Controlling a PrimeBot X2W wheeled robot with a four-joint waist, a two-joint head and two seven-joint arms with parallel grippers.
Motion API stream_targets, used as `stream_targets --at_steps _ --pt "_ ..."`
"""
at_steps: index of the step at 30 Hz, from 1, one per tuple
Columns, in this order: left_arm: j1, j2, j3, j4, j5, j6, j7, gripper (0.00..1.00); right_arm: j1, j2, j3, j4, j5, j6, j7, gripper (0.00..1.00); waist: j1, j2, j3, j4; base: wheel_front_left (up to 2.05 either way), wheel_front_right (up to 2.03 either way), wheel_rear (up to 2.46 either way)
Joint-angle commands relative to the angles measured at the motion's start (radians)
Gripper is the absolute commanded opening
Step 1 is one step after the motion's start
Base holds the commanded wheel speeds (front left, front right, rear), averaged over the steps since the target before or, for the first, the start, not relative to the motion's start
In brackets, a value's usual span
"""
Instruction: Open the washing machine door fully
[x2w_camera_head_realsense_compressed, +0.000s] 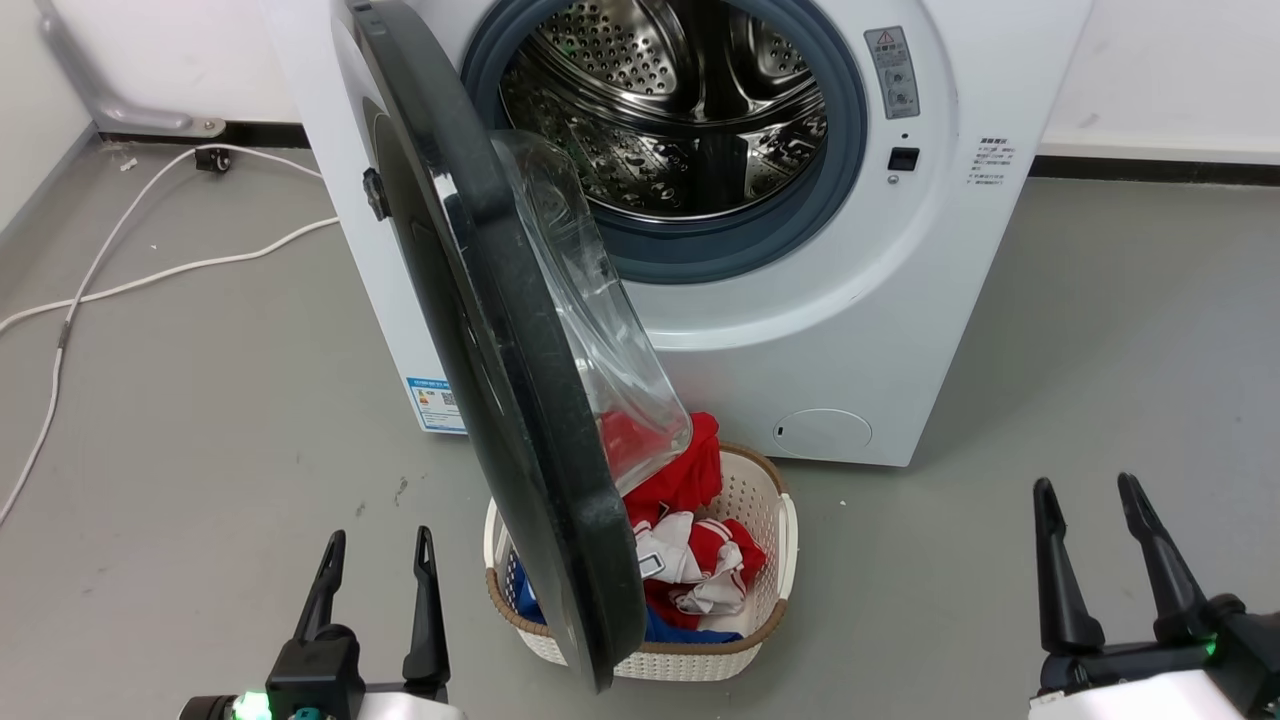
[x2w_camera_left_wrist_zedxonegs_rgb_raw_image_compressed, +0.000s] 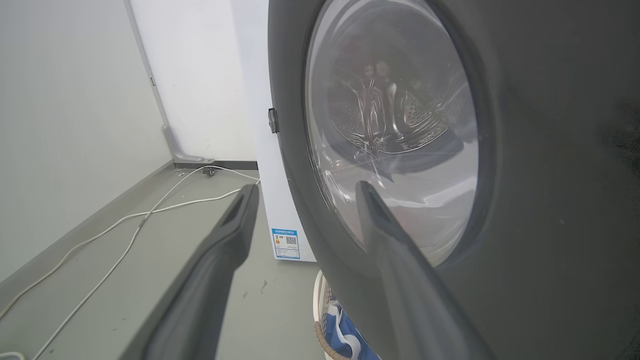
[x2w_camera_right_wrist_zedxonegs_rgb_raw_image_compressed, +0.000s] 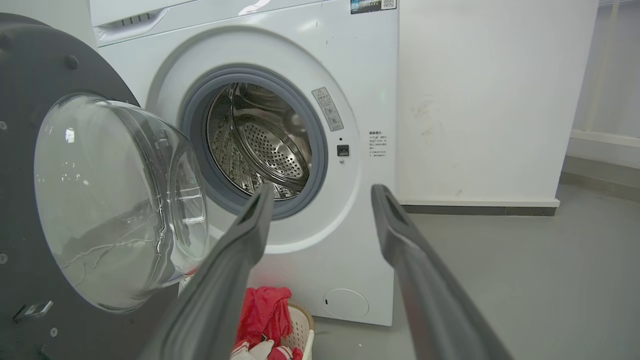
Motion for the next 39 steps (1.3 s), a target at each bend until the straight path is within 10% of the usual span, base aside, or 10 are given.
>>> stream_targets --at_steps 1,16,17,19,39 --pt "0.01 0.0 0.002 0.002 -0.002 -0.002 -0.003 1.0 0.017 0.004 -0.002 -0.004 0.015 0.0 -0.002 1.0 0.0001 -0.0001 -0.003 -0.001 0.0 0.0 0.0" --pt "0.025 0.0 0.01 0.009 -0.021 0.004 -0.003 1.0 0.084 0.005 0.0 0.004 0.032 0.0 -0.002 1.0 0.0001 -0.0001 -0.012 -0.005 0.0 0.0 0.0" --pt "0.024 0.0 0.011 0.008 -0.024 0.006 -0.003 0.52 0.086 0.005 0.0 0.007 0.038 0.0 -0.002 1.0 0.0001 -0.0001 -0.011 -0.004 0.0 0.0 0.0" --pt "0.024 0.0 0.013 0.006 -0.026 0.006 -0.003 0.0 0.084 0.005 -0.002 0.009 0.044 0.0 -0.002 1.0 0.0001 -0.0001 -0.012 -0.004 0.0 0.0 0.0" --pt "-0.106 0.033 -0.05 -0.428 0.106 0.031 -0.003 0.0 0.082 0.004 0.01 0.006 0.0 0.0 -0.002 1.0 0.0001 -0.0001 -0.02 0.002 0.0 0.0 0.0"
